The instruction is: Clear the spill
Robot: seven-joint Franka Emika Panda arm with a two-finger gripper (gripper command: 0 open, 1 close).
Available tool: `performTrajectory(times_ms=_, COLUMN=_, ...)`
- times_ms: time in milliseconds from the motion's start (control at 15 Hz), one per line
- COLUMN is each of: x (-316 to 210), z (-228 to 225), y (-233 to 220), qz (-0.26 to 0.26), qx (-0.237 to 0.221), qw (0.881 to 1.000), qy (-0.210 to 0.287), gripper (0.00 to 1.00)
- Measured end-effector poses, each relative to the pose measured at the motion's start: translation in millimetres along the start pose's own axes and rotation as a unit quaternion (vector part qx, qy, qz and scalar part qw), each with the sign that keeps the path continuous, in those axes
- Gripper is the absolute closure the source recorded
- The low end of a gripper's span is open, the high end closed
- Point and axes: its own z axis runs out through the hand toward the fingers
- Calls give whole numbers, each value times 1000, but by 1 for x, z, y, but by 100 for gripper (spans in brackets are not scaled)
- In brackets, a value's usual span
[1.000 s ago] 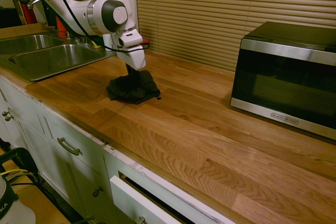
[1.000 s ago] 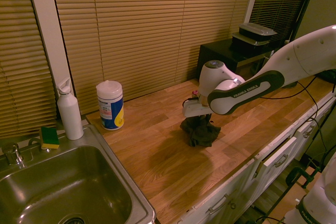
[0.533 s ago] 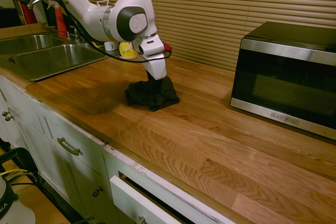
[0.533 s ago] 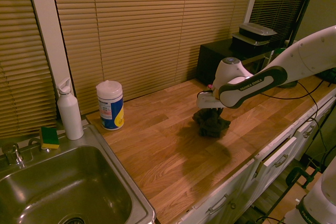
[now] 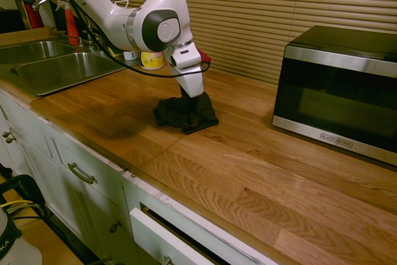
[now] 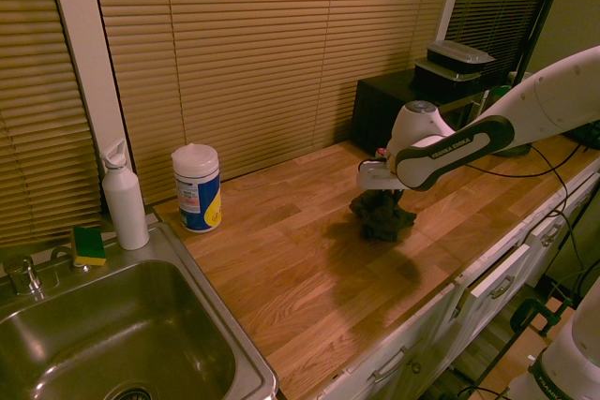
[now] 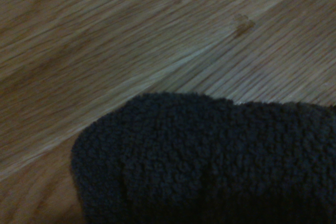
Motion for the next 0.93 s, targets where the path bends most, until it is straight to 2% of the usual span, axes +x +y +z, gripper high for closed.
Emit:
performTrajectory(times_ms=800, x=-2, z=-5, y=-2, qz=-4, qx=7, qw=1000, qy=0, gripper=100)
performTrajectory(times_ms=867, x=-5, z=-5, y=-3, qz=-11, qx=2, qw=1000, qy=0, gripper=100)
performTrajectory(times_ms=933, x=-31, z=-13, y=-6, qz=-41, qx=-13, qw=999, qy=1, gripper=100)
